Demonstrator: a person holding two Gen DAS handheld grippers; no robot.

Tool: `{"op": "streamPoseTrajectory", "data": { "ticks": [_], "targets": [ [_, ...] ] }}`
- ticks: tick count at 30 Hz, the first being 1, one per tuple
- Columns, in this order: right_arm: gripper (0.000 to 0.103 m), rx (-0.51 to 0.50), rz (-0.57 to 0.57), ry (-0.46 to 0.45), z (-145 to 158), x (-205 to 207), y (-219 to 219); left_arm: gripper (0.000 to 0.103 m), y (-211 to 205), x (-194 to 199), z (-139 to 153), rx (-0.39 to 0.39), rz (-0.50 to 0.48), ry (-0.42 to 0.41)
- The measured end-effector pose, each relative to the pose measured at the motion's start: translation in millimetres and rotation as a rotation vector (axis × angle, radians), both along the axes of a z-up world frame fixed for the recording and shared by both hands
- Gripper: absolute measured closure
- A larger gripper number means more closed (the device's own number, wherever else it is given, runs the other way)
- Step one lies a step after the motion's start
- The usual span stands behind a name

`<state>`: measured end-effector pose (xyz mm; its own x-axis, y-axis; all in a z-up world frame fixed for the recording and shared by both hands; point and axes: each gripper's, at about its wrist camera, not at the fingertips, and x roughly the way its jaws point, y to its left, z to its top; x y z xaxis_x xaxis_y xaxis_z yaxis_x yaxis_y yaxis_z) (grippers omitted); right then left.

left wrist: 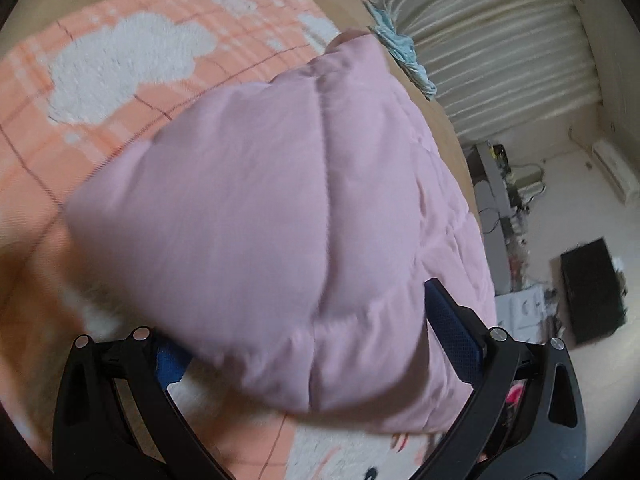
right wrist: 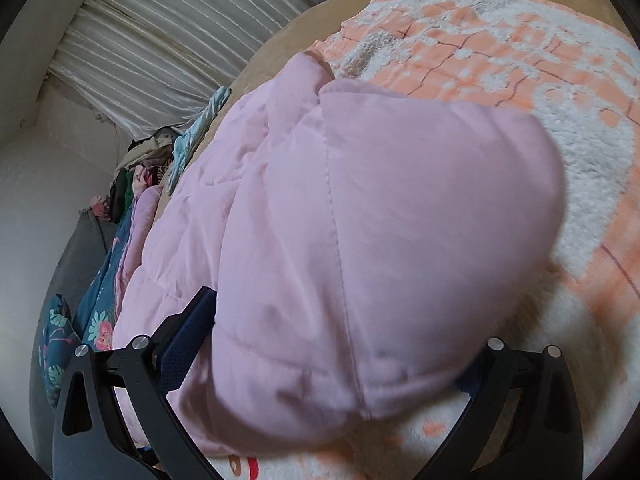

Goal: Fold large clothes

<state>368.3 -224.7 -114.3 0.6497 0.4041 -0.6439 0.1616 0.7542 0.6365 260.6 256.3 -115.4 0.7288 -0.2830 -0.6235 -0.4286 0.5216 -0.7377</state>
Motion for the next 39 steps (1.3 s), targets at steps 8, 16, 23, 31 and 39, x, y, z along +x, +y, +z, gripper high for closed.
{"op": "streamPoseTrajectory", "data": {
  "ticks": [8,16,23,31,39],
  "targets": [
    [0.004,-0.001,0.031,-0.026,-7,15,5,0.008,-5,15,-7,0.019,0.018,-0.022],
    [0.04,0.018,0.112,-0.086,1,17,8,0.04,-18,15,11,0.141,-0.027,-0.069],
    [0.062,-0.172,0.2,-0.163,34,12,29,0.065,-41,16,47,0.363,-0.099,-0.1],
    [0.069,-0.361,0.282,-0.264,68,-3,47,0.073,-73,8,91,0.62,-0.151,-0.154],
    [0.071,-0.475,0.35,-0.363,99,-33,53,0.074,-82,-3,114,0.678,-0.174,-0.165]
  ]
}}
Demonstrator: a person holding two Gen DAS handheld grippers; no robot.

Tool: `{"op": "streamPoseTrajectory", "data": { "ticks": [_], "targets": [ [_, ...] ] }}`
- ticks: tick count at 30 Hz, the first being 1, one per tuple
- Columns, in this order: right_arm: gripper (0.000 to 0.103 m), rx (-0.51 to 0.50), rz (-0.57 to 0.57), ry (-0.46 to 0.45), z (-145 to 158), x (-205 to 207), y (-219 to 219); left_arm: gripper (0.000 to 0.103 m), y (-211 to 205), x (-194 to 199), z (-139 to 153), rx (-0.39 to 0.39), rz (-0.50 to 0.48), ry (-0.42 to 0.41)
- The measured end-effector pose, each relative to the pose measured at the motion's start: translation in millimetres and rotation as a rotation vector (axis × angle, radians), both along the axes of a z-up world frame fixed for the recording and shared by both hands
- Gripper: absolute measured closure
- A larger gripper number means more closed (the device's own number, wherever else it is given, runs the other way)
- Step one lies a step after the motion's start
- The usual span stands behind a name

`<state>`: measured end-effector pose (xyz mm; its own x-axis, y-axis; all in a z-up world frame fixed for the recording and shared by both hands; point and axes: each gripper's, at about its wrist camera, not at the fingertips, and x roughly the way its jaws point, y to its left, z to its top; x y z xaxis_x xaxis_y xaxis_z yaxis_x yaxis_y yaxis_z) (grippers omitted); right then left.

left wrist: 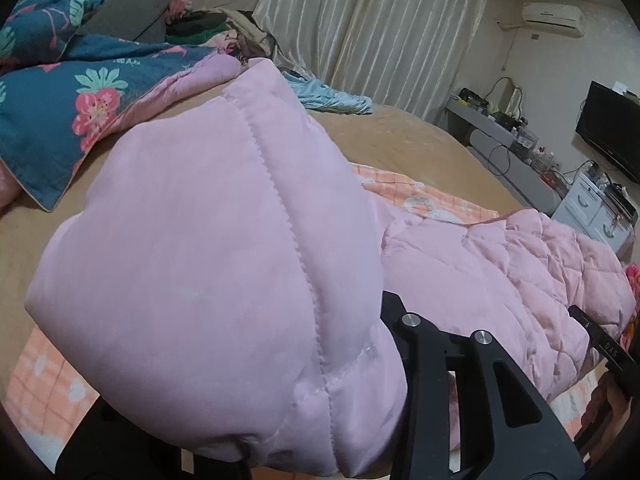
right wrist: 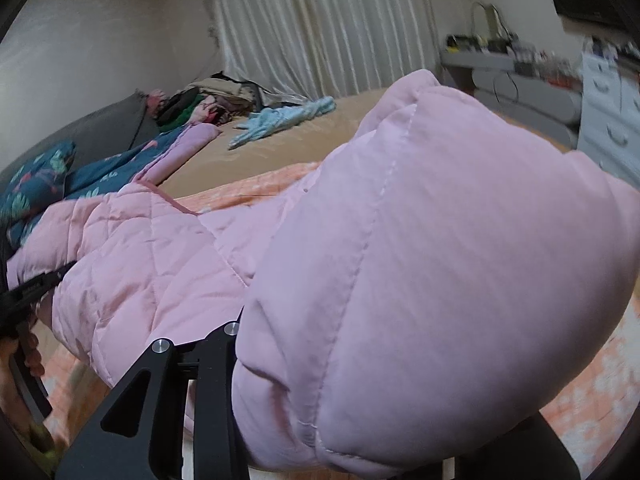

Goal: Fold large clothes

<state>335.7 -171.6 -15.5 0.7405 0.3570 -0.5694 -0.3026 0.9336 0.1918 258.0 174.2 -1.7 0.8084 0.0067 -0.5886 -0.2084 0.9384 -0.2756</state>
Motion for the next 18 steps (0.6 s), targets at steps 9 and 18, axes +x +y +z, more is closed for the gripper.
{"op": "streamPoseTrajectory", "data": {
  "ticks": [9,18],
  "targets": [
    [0.071,-0.036,0.049,-0.043,15,-48,-12,0.074,-4,-30,21,0.016,-0.026,-0.015],
    [0.071,-0.047,0.057,-0.036,20,-88,-24,0.074,-8,-67,21,0.013,-0.029,-0.003]
  ]
}}
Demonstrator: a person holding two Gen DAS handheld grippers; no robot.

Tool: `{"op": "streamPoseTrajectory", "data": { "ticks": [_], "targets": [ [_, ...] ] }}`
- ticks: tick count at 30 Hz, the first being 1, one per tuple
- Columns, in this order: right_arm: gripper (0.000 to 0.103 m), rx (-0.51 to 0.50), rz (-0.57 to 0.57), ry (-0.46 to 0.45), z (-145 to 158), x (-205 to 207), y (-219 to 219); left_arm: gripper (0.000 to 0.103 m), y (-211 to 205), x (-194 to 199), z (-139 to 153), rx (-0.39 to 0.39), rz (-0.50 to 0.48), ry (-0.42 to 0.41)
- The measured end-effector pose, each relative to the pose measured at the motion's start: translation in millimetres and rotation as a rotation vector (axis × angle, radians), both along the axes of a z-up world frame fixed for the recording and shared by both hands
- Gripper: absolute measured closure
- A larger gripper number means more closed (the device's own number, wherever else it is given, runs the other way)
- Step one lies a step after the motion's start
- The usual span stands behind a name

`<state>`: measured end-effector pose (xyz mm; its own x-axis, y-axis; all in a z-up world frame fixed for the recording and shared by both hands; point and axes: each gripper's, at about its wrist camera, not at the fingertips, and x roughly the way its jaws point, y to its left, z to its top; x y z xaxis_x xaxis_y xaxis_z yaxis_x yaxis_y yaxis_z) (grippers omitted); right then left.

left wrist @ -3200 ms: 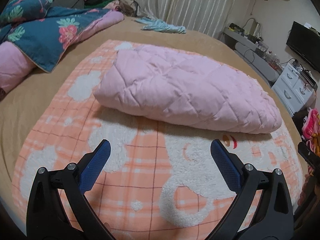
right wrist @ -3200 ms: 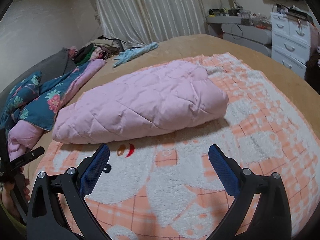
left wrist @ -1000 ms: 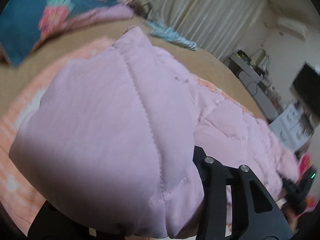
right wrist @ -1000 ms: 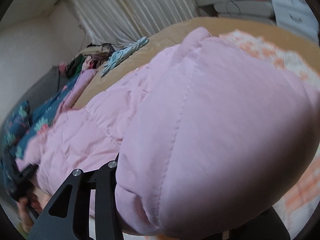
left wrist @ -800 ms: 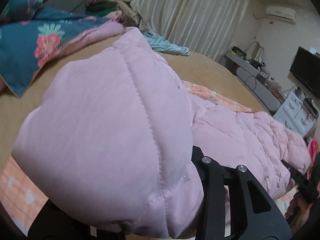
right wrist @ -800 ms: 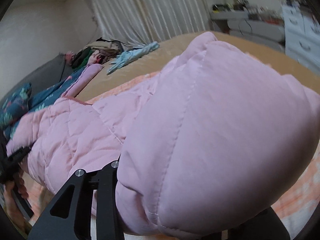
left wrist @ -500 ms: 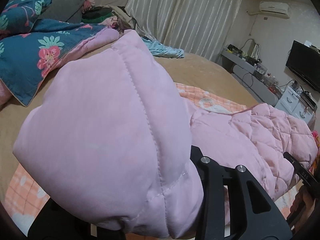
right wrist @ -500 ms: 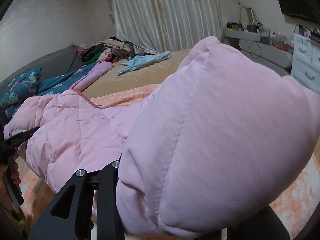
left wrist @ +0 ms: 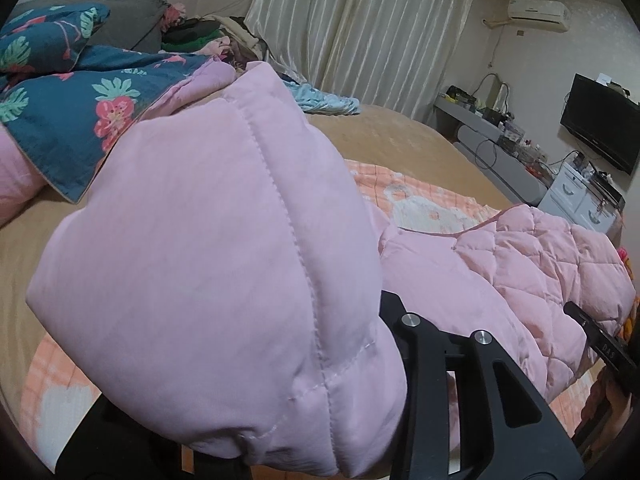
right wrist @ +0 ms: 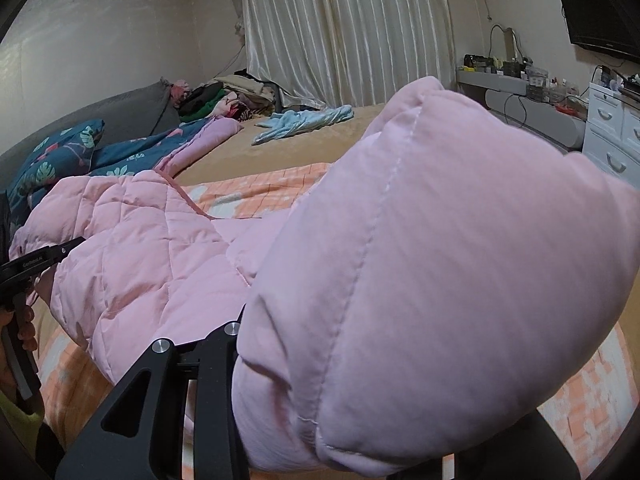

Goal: Fold large clothes

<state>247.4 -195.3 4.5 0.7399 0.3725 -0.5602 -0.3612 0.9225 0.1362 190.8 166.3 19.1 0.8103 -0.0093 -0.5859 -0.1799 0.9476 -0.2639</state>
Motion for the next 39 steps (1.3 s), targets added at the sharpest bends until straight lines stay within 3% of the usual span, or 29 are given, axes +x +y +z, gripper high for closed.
{"op": "streamPoseTrajectory", "data": {
  "ticks": [20,39],
  "targets": [
    [0.071,0.01,-0.018,0.039,-6,-66,-14,0.074,1,-51,-9,0.019,-0.018,0.043],
    [0.067,0.11,-0.061,0.139,-42,-95,-41,0.068,12,-83,-47,0.009,-0.012,0.117]
  ]
}}
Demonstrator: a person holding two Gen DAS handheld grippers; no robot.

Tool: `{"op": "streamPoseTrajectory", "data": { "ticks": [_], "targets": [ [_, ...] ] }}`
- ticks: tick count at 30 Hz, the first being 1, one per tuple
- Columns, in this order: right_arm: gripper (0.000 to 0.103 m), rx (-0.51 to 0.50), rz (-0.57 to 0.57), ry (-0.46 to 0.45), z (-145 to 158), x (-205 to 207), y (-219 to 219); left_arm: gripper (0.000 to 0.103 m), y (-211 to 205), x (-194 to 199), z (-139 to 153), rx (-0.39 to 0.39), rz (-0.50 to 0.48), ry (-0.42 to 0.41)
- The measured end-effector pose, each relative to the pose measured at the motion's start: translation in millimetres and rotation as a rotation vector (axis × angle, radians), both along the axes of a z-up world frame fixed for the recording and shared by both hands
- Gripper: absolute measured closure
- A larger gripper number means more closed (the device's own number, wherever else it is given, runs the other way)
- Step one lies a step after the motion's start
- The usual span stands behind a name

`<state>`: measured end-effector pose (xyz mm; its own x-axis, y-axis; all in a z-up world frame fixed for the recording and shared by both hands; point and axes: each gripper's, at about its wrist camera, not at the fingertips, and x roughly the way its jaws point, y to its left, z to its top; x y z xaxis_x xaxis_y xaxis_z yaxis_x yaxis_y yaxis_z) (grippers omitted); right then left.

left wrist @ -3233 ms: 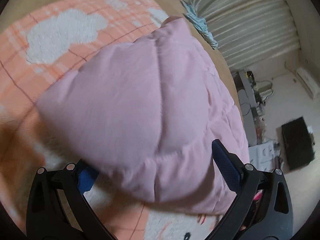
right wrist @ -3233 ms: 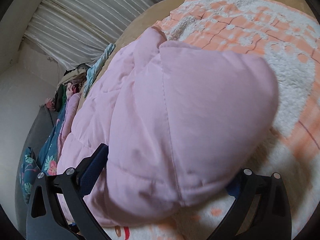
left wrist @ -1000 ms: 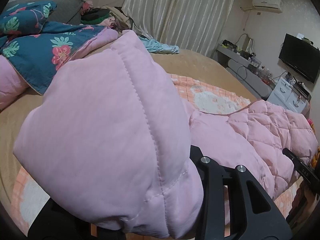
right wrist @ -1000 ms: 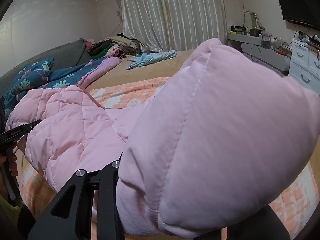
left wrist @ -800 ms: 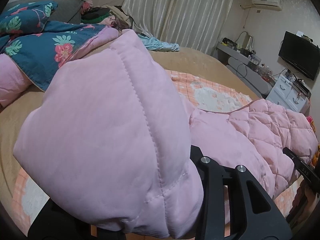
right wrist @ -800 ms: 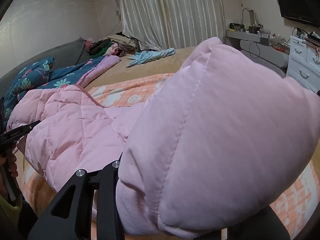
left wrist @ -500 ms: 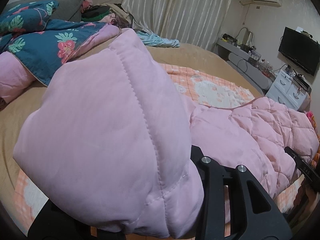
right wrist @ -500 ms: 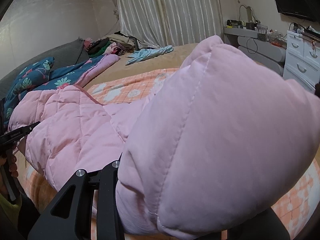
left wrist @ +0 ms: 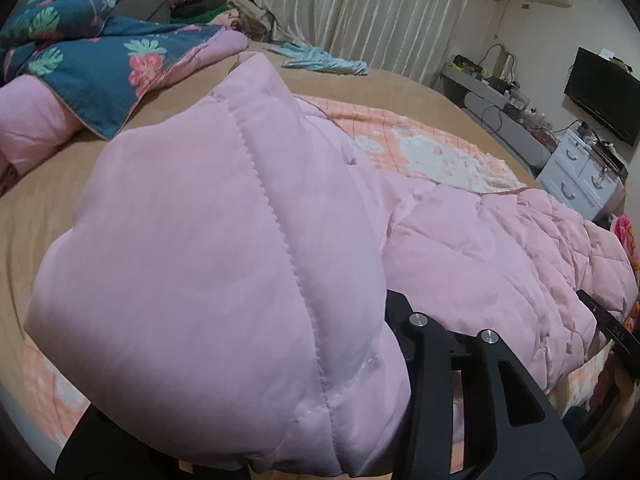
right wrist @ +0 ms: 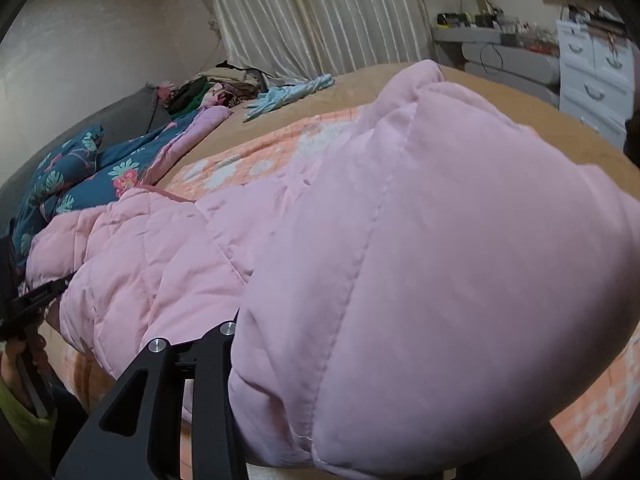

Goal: Fold large clothes

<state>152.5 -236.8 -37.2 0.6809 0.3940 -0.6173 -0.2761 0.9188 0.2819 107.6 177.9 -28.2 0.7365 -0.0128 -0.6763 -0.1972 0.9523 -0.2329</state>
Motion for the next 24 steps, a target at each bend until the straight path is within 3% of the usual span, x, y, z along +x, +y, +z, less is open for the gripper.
{"op": "streamPoseTrajectory", "data": {
  "ticks": [13,20,24],
  "targets": [
    [0.051,0.147,-0.073,0.168,-35,12,-18,0.054,9,-8,-26,-0.069,0.039,0.033],
    [0.023,0.16,-0.106,0.22,-36,2,-30,0.038,13,-20,-24,-0.087,0.06,0.056],
    [0.015,0.115,-0.106,0.217,-28,-17,-38,0.026,16,-30,-18,-0.084,0.063,0.069]
  ]
}}
